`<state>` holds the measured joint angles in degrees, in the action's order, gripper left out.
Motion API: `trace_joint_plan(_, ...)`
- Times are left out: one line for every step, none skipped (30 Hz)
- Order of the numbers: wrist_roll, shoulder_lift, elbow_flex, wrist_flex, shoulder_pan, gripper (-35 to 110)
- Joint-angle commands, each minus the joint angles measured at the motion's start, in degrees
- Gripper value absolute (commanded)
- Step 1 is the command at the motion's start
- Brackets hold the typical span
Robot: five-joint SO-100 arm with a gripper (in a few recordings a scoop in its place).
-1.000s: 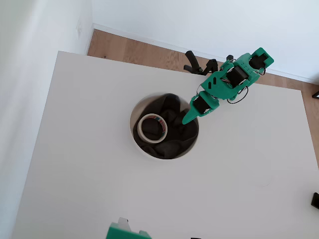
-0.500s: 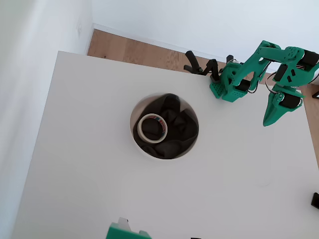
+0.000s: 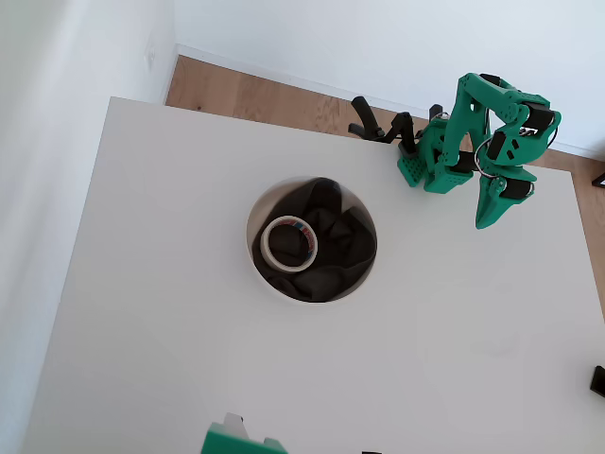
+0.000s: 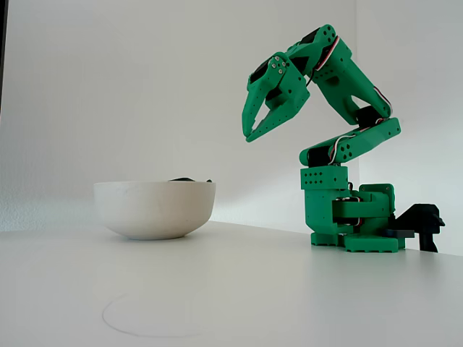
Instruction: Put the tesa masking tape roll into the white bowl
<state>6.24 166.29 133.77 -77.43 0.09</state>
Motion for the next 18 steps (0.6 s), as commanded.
trace_joint_plan(-0.2,8.7,10.0,2.4,-1.3,-8)
trace_joint_plan(-0.4,11.4,12.7,2.6,-1.3,-8)
trace_joint_plan(-0.6,13.6,15.0,2.7,-1.3,-8)
trace_joint_plan(-0.7,15.1,17.1,2.8,-1.3,-8)
trace_joint_plan(-0.7,16.1,18.8,2.6,-1.3,-8)
trace_joint_plan(-0.7,17.2,20.5,2.5,-1.3,-8)
trace_joint_plan(-0.9,18.8,22.1,2.4,-1.1,-8)
trace_joint_plan(-1.1,21.3,23.8,2.1,-1.0,-8)
trace_joint_plan(-1.5,24.3,25.5,1.6,-0.8,-8)
trace_joint_plan(-1.8,27.4,27.0,0.8,-0.7,-8)
trace_joint_plan(-2.1,27.9,27.8,0.5,-0.5,-8)
trace_joint_plan(-2.3,27.9,28.6,0.6,-0.3,-8)
trace_joint_plan(-2.4,27.9,29.3,0.5,0.1,-8)
trace_joint_plan(-2.4,27.9,29.8,0.5,0.2,-8)
trace_joint_plan(-2.4,27.9,30.4,0.6,0.5,-8)
trace_joint_plan(-2.4,27.9,30.9,0.7,0.6,-8)
trace_joint_plan(-2.4,27.9,31.6,0.8,0.6,-8)
trace_joint_plan(-2.3,27.9,32.1,0.9,0.6,-8)
